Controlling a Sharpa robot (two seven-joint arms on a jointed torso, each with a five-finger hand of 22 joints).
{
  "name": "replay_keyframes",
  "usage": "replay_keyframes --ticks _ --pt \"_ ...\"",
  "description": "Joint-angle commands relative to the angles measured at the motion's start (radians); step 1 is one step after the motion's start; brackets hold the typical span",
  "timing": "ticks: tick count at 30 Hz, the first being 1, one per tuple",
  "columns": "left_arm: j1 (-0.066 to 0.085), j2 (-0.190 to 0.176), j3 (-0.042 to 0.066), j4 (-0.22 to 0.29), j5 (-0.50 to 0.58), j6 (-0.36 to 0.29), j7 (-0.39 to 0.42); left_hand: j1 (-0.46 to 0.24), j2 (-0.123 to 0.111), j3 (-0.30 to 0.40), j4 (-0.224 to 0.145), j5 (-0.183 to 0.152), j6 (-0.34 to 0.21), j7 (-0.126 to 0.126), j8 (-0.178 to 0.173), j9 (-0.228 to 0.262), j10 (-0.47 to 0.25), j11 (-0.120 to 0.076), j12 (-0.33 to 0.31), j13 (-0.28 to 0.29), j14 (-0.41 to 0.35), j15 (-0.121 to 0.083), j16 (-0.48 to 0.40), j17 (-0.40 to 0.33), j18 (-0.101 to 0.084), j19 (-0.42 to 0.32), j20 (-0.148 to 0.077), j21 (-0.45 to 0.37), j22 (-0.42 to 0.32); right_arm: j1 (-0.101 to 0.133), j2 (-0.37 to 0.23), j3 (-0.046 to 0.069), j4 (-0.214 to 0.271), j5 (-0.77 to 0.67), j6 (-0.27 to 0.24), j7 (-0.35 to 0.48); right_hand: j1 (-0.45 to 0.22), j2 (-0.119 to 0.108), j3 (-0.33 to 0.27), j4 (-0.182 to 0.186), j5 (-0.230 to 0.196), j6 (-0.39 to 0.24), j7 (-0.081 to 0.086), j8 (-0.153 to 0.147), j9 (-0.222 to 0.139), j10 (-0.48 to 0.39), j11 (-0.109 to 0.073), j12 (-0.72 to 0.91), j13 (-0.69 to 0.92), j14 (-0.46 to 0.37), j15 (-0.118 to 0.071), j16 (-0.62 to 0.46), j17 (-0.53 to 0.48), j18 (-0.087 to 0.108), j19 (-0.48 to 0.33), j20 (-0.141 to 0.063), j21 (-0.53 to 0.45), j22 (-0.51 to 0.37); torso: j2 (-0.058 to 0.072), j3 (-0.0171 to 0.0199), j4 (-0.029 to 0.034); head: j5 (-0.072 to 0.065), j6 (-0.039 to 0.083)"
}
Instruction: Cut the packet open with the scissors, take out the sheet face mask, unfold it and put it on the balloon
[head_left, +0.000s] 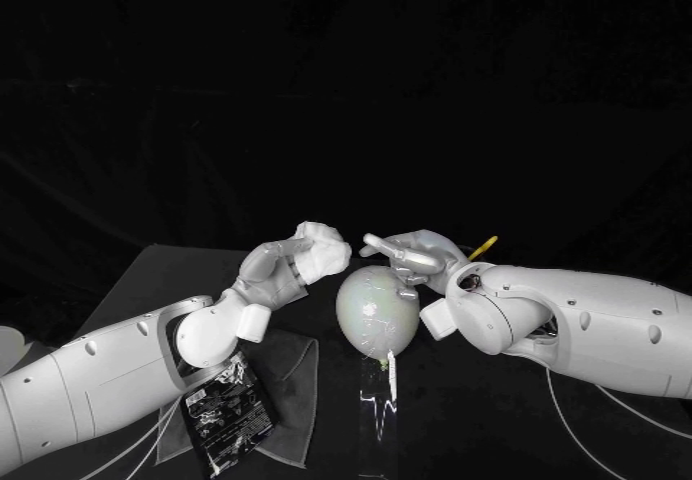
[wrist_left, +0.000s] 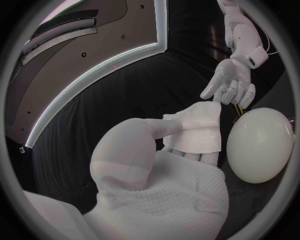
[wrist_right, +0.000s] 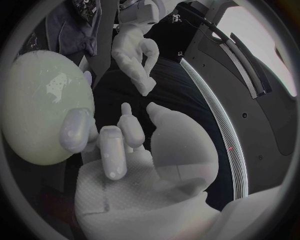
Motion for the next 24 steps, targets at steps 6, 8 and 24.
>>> replay_keyframes --ticks 6,8,24 --pt "0.003 -0.004 0.001 0.006 -0.016 0.077 -0.026 -0.017 0.000 0.016 0.008 -0.002 -0.012 0.153 0.013 0.036 -0.008 -0.004 0.006 0.002 0.031 -0.008 0.013 0.007 0.016 0.043 -0.010 0.017 0.004 0.001 0.013 0.001 -0.003 0.076 0.091 0.025 -0.030 0.016 -0.037 0.014 0.003 -0.002 0.006 -0.010 -0.005 0.004 0.007 0.011 0.006 0.073 0.012 0.003 0.163 0.017 -0.003 0.006 -0.004 0.139 -0.001 -0.0012 0.0015 -0.004 0.002" --pt "0.003 -0.004 0.001 0.006 -0.017 0.080 -0.029 -0.018 0.000 0.017 0.009 -0.002 -0.012 0.153 0.014 0.037 -0.007 -0.004 0.006 0.002 0.032 -0.008 0.013 0.007 0.016 0.046 -0.011 0.018 0.003 0.001 0.016 0.001 -0.003 0.082 0.102 0.024 -0.031 0.018 -0.040 0.013 0.003 -0.001 0.006 -0.010 -0.005 0.007 0.007 0.015 0.009 0.074 0.012 0.004 0.165 0.017 -0.002 0.006 -0.002 0.140 -0.001 -0.0015 0.0013 -0.005 0.003" --pt "0.003 -0.008 0.001 0.007 -0.019 0.090 -0.046 -0.020 -0.003 0.022 0.010 -0.002 -0.010 0.153 0.019 0.041 0.000 -0.006 0.010 0.003 0.035 -0.009 0.013 0.008 0.015 0.053 -0.013 0.019 0.002 0.001 0.039 0.001 -0.009 0.106 0.138 0.023 0.000 0.033 -0.058 0.002 0.008 0.011 0.003 -0.008 -0.007 0.021 0.004 0.036 0.025 0.076 0.009 0.006 0.171 0.016 0.001 0.005 0.006 0.142 -0.001 -0.0010 0.0013 -0.008 0.000"
